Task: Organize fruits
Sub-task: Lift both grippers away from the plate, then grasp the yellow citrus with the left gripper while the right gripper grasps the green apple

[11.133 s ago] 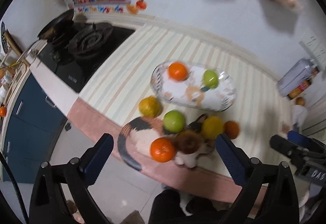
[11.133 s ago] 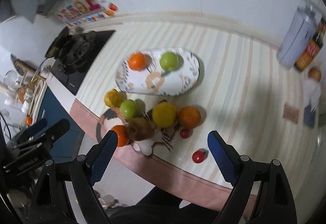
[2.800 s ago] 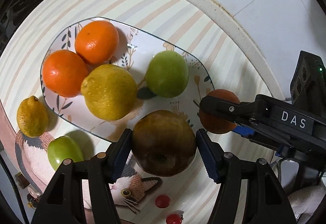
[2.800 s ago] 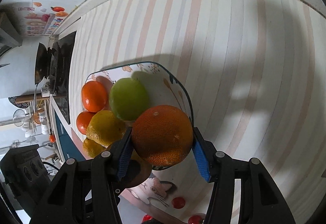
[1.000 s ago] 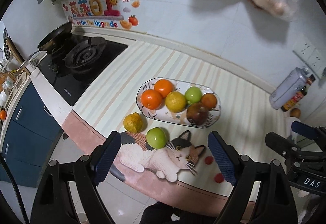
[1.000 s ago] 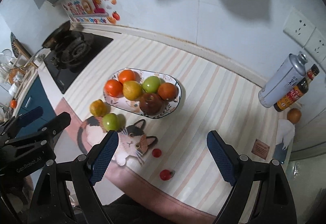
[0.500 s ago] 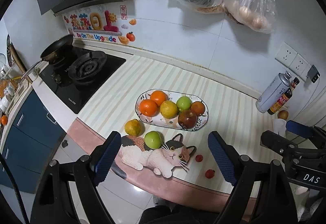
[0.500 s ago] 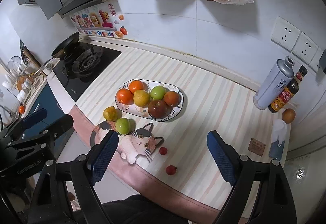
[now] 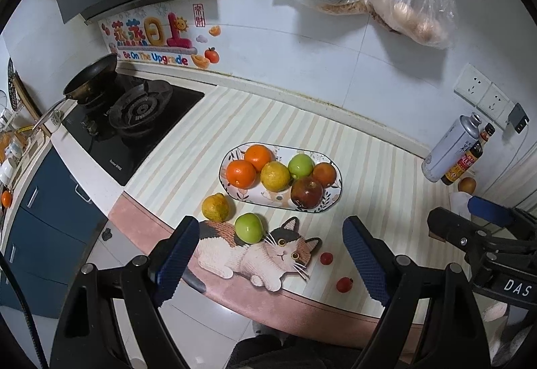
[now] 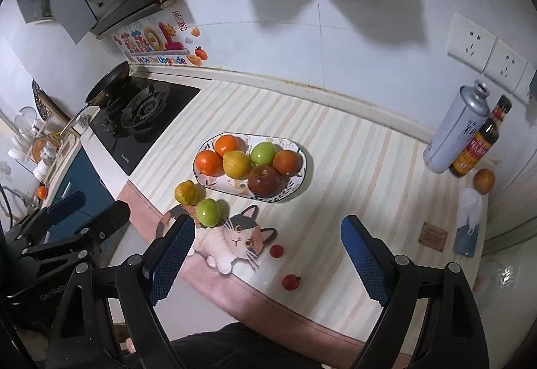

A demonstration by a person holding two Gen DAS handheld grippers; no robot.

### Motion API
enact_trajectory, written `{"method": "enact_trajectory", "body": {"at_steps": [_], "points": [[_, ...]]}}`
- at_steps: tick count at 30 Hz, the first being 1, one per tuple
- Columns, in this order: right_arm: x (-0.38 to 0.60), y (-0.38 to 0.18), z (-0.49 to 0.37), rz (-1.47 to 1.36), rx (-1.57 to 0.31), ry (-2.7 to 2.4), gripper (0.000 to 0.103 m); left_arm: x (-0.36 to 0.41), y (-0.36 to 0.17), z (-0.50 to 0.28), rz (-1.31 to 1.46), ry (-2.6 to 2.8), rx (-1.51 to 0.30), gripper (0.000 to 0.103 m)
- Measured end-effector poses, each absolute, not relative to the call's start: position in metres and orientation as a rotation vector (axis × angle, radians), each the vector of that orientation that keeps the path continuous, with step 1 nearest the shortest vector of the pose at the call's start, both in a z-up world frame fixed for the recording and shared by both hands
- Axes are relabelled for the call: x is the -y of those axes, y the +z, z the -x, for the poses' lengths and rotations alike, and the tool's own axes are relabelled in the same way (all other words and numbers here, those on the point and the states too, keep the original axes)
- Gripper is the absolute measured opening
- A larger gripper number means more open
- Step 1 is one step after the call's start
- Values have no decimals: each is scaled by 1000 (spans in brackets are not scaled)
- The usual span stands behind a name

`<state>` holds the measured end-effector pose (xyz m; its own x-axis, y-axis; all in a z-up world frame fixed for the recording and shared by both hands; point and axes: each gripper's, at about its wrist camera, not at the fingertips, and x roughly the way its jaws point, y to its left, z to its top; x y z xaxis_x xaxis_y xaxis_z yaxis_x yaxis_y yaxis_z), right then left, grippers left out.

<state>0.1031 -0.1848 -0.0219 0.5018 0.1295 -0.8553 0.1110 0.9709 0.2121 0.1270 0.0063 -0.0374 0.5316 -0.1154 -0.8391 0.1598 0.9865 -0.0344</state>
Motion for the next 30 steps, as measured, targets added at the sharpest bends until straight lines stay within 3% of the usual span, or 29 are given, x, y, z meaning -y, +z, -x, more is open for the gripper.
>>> {"method": "enact_trajectory", "body": {"at_steps": [3, 11, 18, 22, 27, 30], "points": [[189, -36, -114, -306, -1067, 21, 95, -9, -43, -137, -62, -151, -1001, 103], [173, -116, -167, -435, -1155, 104, 95, -57, -90, -184, -139, 82, -1009, 103], [104, -219, -222, -501, -1305, 235, 94, -106, -161, -221, -166, 233, -1158, 103], [64, -271, -248, -451, -1385, 248, 83, -118, -186, -230, -169, 262, -1216, 103], [28, -317, -271, -414, -1451, 262, 78, -128, -204, -244, -165, 276, -1255, 103], [14, -333, -278, -357, -1470, 248, 64, -131, -211, -253, -158, 278, -1269, 103]]}}
